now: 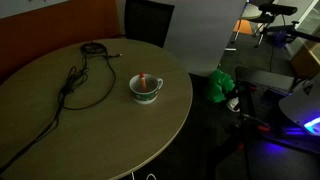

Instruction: Move the cup to the right

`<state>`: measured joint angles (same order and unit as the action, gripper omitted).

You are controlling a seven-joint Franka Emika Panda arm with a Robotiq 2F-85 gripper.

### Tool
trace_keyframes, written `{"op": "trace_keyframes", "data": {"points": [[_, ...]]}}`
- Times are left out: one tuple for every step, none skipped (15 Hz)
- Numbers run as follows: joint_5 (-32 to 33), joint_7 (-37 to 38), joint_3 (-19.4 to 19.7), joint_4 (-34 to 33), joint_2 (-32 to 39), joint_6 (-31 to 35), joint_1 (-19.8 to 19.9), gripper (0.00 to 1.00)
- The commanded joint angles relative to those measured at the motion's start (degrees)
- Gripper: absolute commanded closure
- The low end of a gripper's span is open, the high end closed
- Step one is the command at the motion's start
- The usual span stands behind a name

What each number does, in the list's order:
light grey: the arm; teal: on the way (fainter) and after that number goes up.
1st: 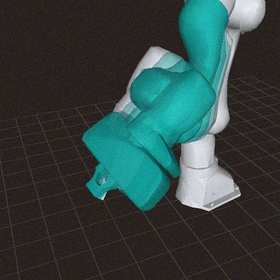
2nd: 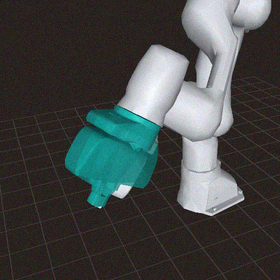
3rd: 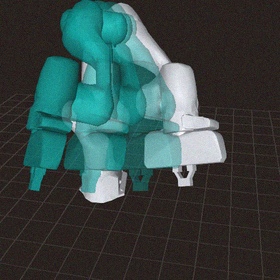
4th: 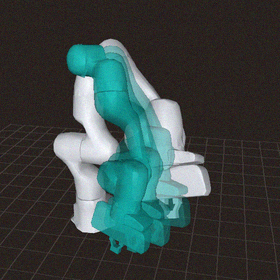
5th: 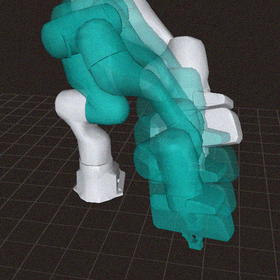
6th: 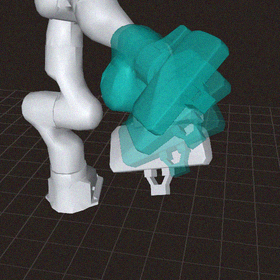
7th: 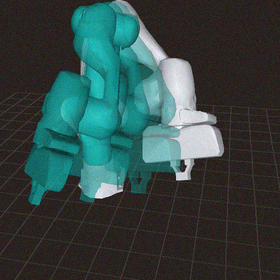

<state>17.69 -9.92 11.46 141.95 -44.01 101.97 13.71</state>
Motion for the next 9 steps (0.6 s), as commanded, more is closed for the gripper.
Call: {"op": "trace_keyframes", "data": {"points": [[0.53,0.55,0.72,-0.20,-0.11,-0.37,-1.06,0.00],[0.53,0.55,0.72,-0.21,-0.11,-0.36,-1.06,0.00],[0.53,0.55,0.72,-0.21,-0.11,-0.36,-1.06,0.00],[0.53,0.55,0.72,-0.21,-0.11,-0.36,-1.06,0.00],[0.53,0.55,0.72,-0.21,-0.11,-0.36,-1.06,0.00],[0.53,0.55,0.72,-0.21,-0.11,-0.36,-1.06,0.00],[0.53,0.55,0.72,-0.21,-0.11,-0.36,-1.06,0.00],[0.29,2.05,0.16,-0.15,0.51,-0.21,-0.95,0.00],[-0.23,4.20,-0.64,0.04,1.48,-0.09,-0.98,0.00]]}}
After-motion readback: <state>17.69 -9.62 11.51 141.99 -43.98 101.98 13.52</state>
